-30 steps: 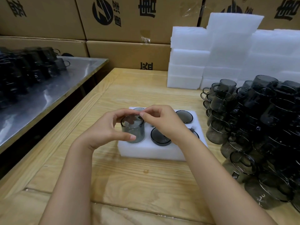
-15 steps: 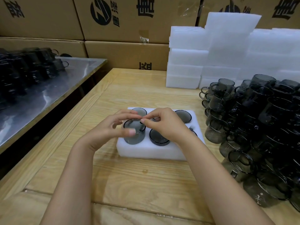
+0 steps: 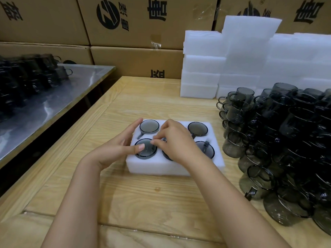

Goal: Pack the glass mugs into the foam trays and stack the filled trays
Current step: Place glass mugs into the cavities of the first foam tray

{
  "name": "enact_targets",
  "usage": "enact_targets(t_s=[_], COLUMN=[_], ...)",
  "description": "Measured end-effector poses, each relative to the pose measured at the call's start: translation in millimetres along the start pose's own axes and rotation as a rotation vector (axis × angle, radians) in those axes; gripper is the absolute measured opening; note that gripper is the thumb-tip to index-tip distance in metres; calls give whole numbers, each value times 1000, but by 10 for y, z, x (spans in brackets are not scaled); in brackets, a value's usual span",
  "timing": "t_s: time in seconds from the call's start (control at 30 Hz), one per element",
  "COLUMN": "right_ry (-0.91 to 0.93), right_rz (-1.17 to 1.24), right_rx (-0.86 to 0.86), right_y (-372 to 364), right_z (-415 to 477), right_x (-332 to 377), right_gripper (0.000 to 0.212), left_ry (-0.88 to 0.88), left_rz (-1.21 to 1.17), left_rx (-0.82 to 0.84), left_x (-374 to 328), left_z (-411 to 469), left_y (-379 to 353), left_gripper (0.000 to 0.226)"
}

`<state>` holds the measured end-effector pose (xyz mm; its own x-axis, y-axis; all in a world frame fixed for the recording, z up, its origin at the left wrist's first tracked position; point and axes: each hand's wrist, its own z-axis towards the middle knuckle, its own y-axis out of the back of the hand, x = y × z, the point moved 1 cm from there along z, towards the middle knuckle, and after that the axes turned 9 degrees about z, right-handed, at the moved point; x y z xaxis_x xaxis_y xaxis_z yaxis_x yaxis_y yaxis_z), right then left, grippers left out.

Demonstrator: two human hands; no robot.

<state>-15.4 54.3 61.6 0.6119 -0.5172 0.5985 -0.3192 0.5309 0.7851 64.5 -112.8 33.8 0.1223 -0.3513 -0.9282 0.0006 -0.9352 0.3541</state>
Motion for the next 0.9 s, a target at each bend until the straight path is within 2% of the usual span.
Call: enact_targets(t_s=[0.1, 0.2, 0.33, 0.4, 0.47, 0.57, 0.6, 0.67, 0.73, 0.83, 0.9], right_ry=[50, 1, 27, -3, -71, -113, -105, -78, -64, -130, -117], right_rz=[-255, -354, -297, -224, -233, -277, -272, -202, -10, 497, 544], right_rx=[-110, -44, 75, 5, -76, -37, -25, -25, -114, -521, -719], right_y=[-74, -135, -118, -6, 111, 160, 154, 173, 204, 234, 225], right_z=[-214, -392, -454, -489, -541, -605, -603, -576, -560, -601, -628], right_x=[-3, -45, -116, -199, -340, -471, -488, -502, -525, -544, -520], right_gripper=[42, 60, 59, 59, 61, 62, 61, 55, 48, 32, 33], left_ry=[16, -40, -42, -43, -52, -171, -230, -342, -395, -331, -374], left_rz=[-21, 57, 89, 135, 302, 524, 576, 716, 879, 1253, 1381], left_rx=[-136, -208, -247, -309, -424, -659, -691, -653, -569, -454, -483], left_x=[2, -6, -4, -38, -96, -323, -434, -596, -621, -465, -364], left_z=[93, 154, 148, 135, 131, 88, 66, 20, -40, -74, -21], left_y=[-110, -198, -167, -149, -151, -320, -442, -768, -1137, -1502, -1529], left_gripper=[79, 65, 63, 66, 65, 48, 42, 36, 43, 68, 71])
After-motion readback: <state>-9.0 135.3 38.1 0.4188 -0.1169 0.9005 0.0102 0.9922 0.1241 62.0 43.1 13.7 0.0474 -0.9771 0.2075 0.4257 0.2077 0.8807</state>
